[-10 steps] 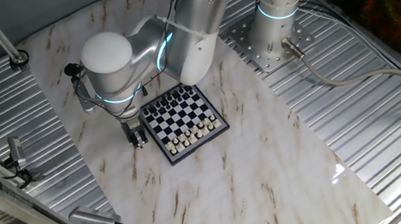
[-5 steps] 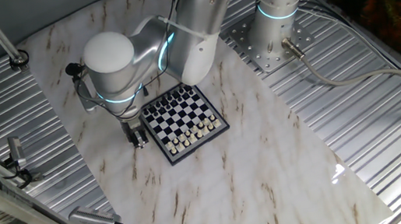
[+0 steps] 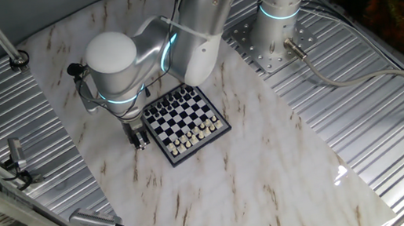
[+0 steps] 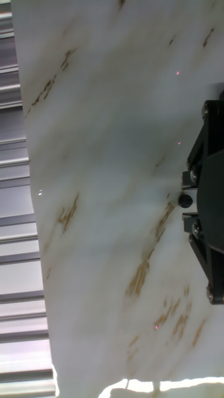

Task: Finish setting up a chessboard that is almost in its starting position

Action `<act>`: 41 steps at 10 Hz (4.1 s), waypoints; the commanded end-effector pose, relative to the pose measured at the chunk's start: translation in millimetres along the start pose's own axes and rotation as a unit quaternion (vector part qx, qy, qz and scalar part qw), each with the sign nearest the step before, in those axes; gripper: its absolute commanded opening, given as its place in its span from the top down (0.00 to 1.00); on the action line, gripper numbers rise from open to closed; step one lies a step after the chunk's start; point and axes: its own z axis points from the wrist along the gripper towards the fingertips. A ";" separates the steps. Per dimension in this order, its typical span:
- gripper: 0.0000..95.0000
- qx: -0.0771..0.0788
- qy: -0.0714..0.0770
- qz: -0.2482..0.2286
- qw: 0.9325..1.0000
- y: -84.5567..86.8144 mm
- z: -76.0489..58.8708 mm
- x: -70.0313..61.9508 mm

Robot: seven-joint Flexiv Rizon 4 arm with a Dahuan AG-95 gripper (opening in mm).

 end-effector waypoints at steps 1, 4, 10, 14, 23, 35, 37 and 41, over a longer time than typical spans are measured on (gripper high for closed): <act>0.80 0.000 -0.001 0.000 1.000 -0.1 0.3 -0.3; 0.80 0.000 -0.002 0.000 1.000 -0.1 0.4 -0.2; 0.80 0.000 -0.003 -0.001 1.000 -0.1 1.2 0.0; 1.00 0.001 -0.004 -0.002 1.000 0.0 1.6 0.1; 1.00 0.001 -0.004 -0.002 1.000 0.0 1.6 0.1; 1.00 0.001 -0.004 0.000 1.000 -0.2 -1.6 -0.6; 1.00 0.001 -0.004 0.000 1.000 -0.2 -1.7 -0.6; 1.00 0.000 -0.002 -0.002 1.000 0.1 -3.5 -0.8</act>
